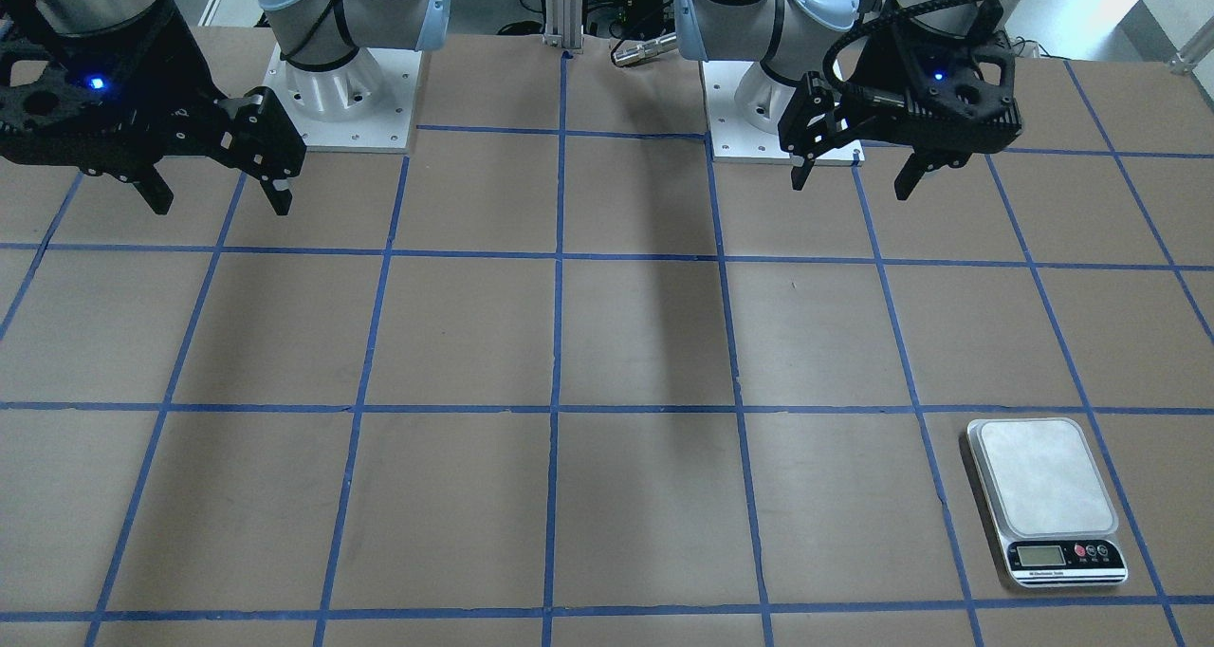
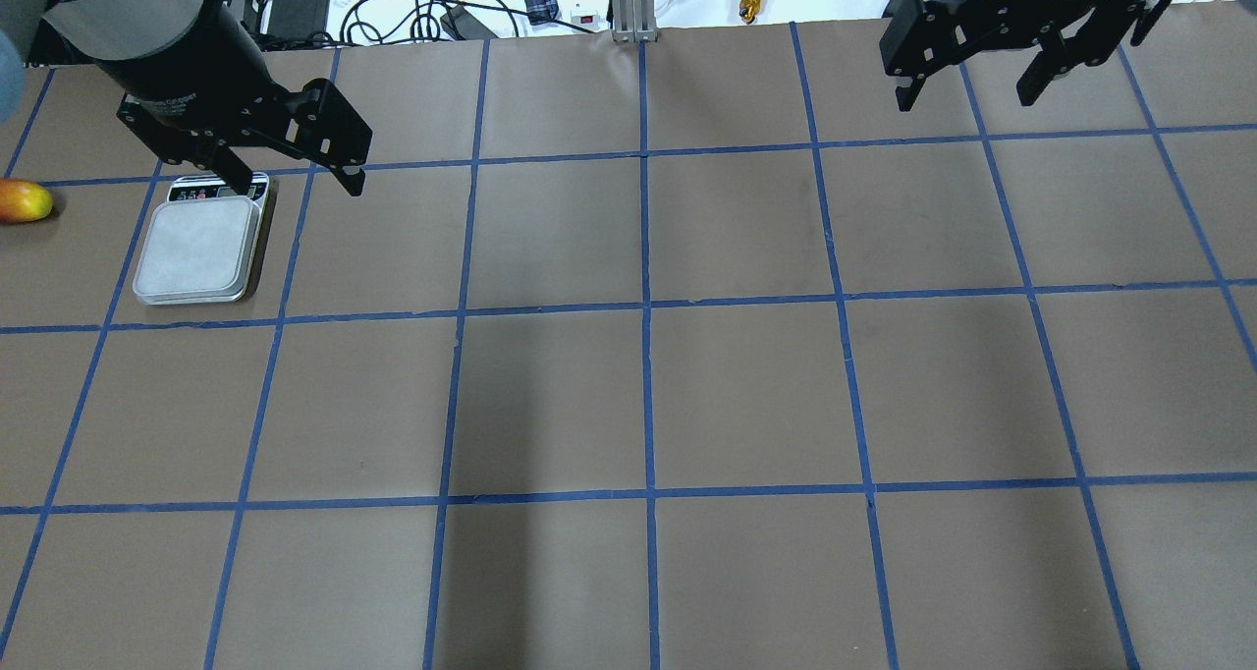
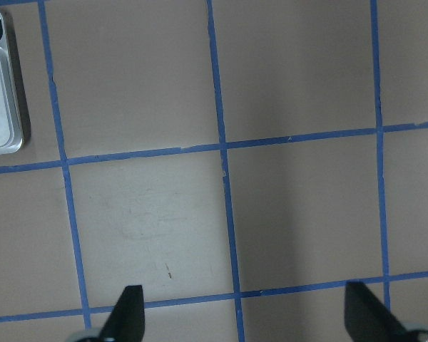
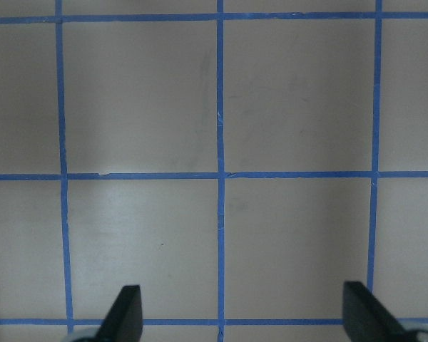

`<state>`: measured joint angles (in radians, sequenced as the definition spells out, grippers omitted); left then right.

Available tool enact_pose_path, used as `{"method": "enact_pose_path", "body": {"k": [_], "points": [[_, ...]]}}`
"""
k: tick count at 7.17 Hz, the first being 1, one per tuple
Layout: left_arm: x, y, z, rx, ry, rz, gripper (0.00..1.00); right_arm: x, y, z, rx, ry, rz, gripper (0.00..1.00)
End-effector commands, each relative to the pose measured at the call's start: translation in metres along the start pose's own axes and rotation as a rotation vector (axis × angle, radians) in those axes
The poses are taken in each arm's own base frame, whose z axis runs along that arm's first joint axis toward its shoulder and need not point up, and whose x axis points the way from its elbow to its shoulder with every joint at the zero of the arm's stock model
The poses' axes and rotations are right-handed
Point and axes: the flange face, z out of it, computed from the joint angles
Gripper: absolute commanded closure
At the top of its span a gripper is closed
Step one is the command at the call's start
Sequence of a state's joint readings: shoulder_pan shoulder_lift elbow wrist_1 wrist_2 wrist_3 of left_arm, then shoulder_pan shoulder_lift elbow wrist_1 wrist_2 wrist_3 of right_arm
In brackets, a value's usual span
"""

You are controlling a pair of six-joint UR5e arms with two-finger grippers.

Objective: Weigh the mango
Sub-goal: 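Move the left gripper away from the scale toward the mango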

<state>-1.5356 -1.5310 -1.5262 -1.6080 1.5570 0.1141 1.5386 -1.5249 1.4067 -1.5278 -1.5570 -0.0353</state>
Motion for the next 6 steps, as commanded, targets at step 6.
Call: {"method": "enact_pose_path", "body": {"k": [6], "points": [[-0.011,-0.001,-0.005,0.007,-0.011,0.057,0.0,0.0,0.0,-0.001,0.001,0.0,0.0,0.0]]}}
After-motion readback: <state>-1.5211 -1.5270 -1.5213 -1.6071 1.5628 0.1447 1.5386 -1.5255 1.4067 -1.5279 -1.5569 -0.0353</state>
